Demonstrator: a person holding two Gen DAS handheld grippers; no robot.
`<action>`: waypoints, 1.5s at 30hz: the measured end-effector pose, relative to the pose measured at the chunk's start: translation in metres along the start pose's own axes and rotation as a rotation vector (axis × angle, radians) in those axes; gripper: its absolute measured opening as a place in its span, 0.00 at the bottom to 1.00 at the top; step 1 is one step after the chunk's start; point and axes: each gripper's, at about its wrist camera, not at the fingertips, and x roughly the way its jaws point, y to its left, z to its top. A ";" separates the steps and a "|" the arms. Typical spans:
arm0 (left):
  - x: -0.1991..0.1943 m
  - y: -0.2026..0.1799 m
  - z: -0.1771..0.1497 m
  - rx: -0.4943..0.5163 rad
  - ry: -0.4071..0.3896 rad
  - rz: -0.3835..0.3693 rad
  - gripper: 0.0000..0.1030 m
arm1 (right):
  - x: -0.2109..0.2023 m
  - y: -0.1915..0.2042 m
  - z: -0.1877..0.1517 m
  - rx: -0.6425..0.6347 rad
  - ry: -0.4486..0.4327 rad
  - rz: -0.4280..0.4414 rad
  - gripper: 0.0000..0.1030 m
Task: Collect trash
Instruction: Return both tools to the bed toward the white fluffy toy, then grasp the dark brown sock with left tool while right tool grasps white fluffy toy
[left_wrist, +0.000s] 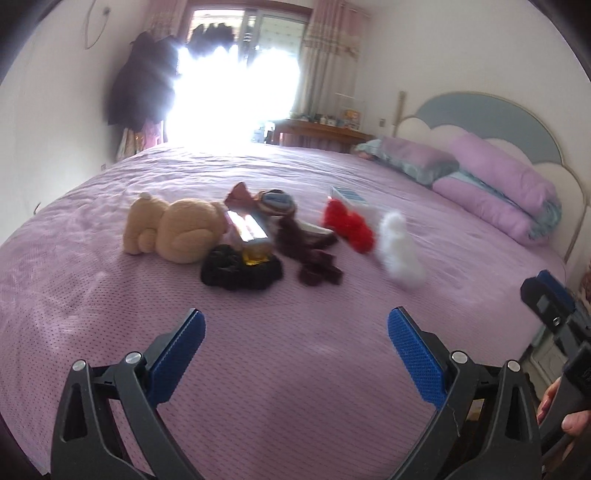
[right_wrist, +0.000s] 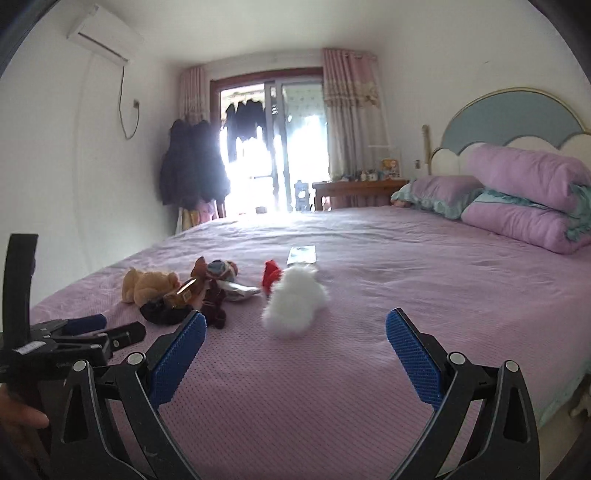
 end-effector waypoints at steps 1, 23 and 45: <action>0.002 0.004 0.002 -0.008 -0.001 -0.006 0.96 | 0.008 0.002 0.002 0.002 0.012 0.005 0.92; 0.058 0.030 0.034 -0.005 0.024 -0.006 0.96 | 0.144 0.013 0.019 0.018 0.254 -0.017 0.90; 0.076 -0.032 0.050 0.038 0.037 -0.186 0.96 | 0.154 -0.032 0.019 0.069 0.322 0.146 0.26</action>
